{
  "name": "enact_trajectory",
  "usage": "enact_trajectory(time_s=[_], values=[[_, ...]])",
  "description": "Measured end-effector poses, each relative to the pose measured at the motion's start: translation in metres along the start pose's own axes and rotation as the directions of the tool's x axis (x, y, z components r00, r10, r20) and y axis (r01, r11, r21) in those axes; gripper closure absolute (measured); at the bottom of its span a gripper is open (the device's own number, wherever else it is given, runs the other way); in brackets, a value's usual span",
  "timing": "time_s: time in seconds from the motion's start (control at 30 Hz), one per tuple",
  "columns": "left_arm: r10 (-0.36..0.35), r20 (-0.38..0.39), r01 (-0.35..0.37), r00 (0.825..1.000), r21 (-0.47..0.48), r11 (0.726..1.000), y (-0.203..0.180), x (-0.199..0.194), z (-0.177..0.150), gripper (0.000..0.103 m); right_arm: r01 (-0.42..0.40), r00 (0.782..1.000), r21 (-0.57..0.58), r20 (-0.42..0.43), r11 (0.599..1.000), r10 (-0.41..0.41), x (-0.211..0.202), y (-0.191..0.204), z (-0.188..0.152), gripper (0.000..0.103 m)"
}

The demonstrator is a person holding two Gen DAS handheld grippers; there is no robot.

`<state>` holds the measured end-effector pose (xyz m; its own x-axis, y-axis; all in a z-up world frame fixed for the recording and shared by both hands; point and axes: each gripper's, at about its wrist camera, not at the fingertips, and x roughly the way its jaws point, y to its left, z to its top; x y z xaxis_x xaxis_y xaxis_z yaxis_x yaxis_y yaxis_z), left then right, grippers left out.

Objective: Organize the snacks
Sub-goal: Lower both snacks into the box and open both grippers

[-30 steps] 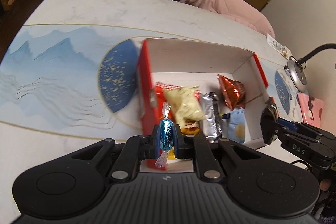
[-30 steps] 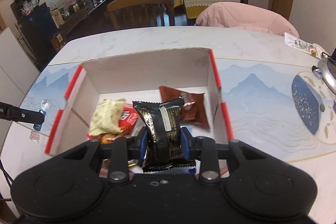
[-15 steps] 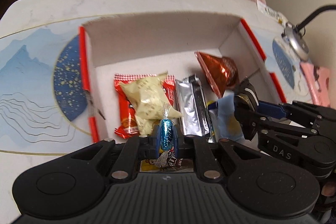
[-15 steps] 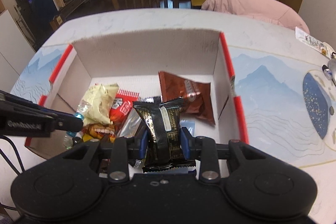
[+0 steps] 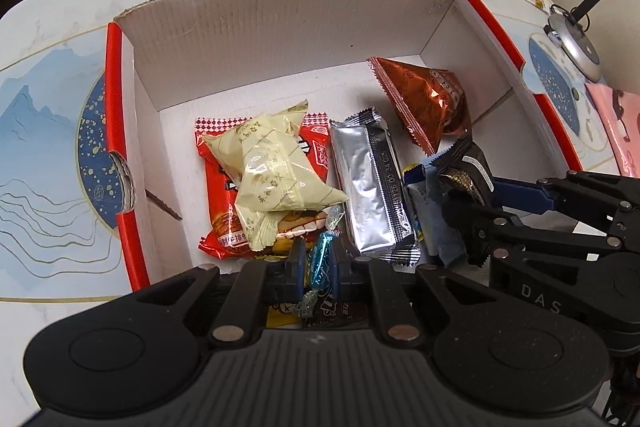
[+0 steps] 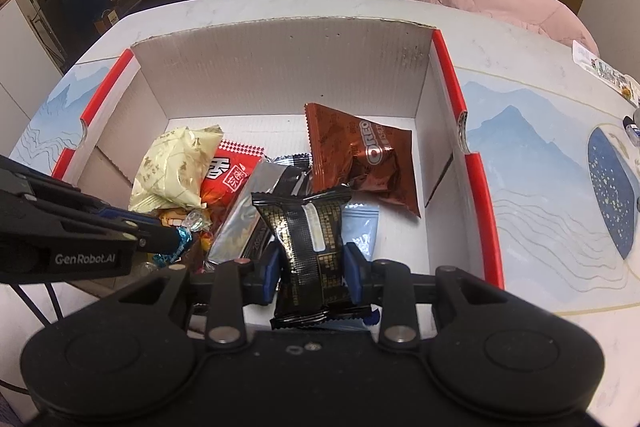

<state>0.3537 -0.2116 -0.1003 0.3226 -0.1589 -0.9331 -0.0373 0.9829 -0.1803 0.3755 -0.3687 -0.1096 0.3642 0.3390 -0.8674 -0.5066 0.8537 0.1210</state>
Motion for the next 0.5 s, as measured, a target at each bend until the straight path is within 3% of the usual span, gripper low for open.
enact_trajectory(time_s=[0.2,0.37,0.5], values=[[0.001,0.011,-0.001,1.0,-0.008,1.0,0.003,-0.003,-0.002,0.09,-0.005,1.0,0.013,0.004,1.0,0.005,-0.001,0.0,-0.001,0.07],[-0.019,0.022,0.019,1.0,-0.012,1.0,0.009,-0.012,-0.005,0.08,0.012,0.999,0.01,0.034,1.0,-0.012,-0.011,0.004,-0.003,0.069],[-0.038,0.047,0.038,0.998,0.002,0.999,0.013,-0.022,-0.008,0.078,0.011,0.998,0.036,0.059,0.999,-0.013,-0.024,0.006,-0.004,0.069]])
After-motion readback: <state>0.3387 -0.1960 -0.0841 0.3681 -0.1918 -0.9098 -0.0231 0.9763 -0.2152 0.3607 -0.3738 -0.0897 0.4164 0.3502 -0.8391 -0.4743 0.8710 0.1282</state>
